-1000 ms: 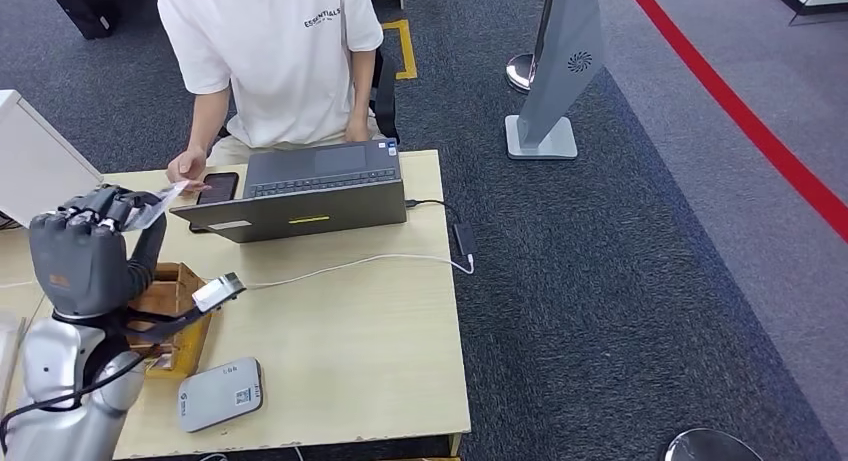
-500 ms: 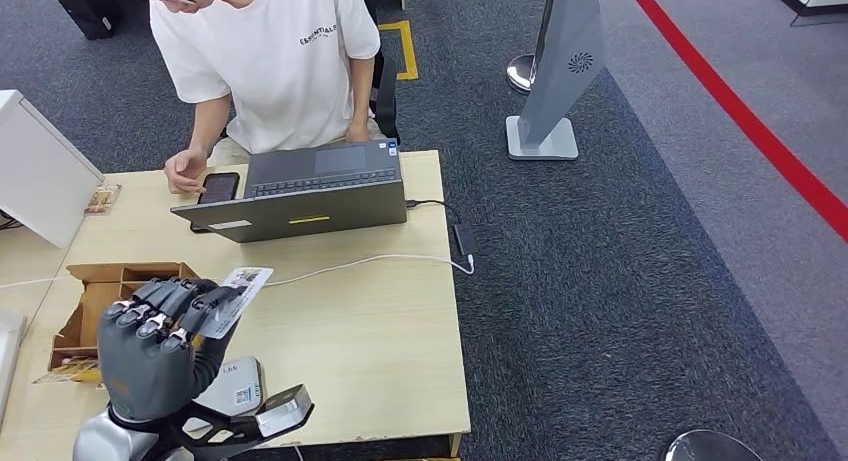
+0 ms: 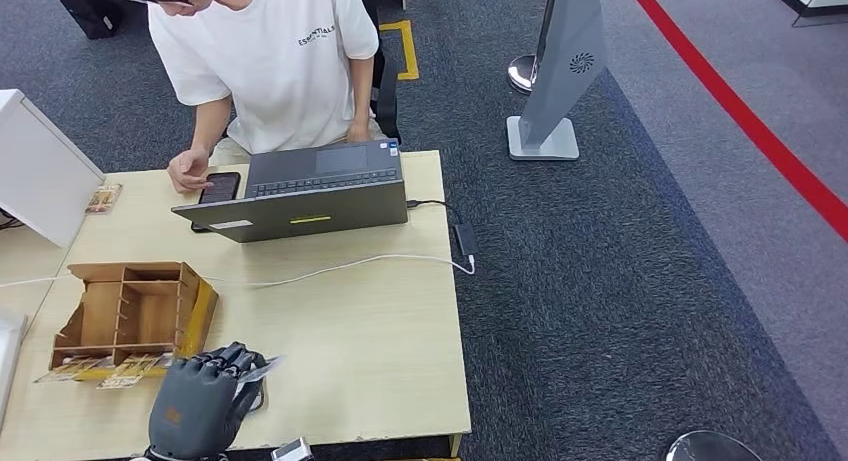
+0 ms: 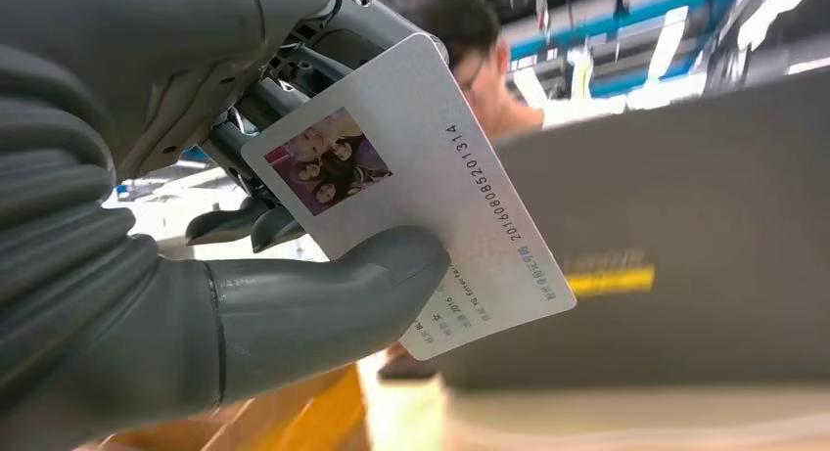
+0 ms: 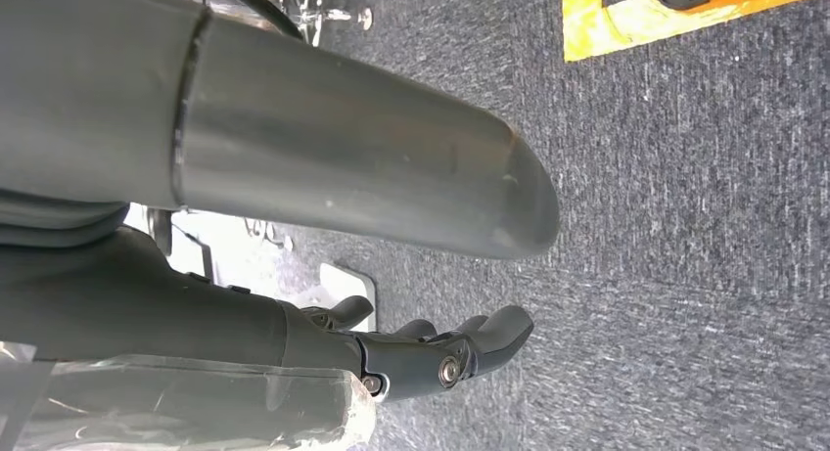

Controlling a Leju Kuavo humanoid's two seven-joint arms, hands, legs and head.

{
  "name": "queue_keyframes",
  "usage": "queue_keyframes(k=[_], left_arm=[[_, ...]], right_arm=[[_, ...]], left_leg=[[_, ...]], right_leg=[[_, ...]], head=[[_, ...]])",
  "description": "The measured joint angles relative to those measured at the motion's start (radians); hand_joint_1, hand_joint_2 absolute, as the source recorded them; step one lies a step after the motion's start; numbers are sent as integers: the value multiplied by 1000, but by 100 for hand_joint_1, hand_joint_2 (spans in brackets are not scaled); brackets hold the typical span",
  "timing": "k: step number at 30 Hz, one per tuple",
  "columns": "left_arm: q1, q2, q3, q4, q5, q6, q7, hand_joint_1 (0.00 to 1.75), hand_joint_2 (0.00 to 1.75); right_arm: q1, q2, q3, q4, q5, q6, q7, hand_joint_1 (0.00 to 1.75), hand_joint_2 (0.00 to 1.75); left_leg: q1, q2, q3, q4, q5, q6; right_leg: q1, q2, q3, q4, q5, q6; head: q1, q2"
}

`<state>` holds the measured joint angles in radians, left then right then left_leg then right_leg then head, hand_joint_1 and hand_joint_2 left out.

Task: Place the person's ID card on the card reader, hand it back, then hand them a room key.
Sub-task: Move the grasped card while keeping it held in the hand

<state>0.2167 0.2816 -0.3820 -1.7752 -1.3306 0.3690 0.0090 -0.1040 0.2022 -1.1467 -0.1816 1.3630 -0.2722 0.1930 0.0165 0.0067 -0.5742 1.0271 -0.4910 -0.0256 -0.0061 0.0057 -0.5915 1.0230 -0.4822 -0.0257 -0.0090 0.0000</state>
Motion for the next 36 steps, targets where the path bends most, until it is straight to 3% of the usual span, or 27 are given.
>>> queue_keyframes(k=[14, 21, 36], left_arm=[[36, 29, -4, 3, -7, -49, 32, 175, 175], [60, 83, -38, 3, 12, -98, 126, 175, 175], [71, 92, -17, 59, 41, -116, 194, 175, 175]], right_arm=[[0, 3, -15, 0, -8, -3, 3, 0, 0], [0, 6, -23, 2, -15, -12, 3, 0, 0], [0, 6, -23, 3, -12, -17, 17, 0, 0]], left_leg=[[0, -1, 0, 0, 0, 0], [0, -1, 0, 0, 0, 0], [0, -1, 0, 0, 0, 0]], right_leg=[[0, -1, 1, 0, 0, 1], [0, -2, 1, 0, 0, 1], [0, -2, 1, 0, 0, 1]], head=[[0, 0], [0, 0], [0, 0]])
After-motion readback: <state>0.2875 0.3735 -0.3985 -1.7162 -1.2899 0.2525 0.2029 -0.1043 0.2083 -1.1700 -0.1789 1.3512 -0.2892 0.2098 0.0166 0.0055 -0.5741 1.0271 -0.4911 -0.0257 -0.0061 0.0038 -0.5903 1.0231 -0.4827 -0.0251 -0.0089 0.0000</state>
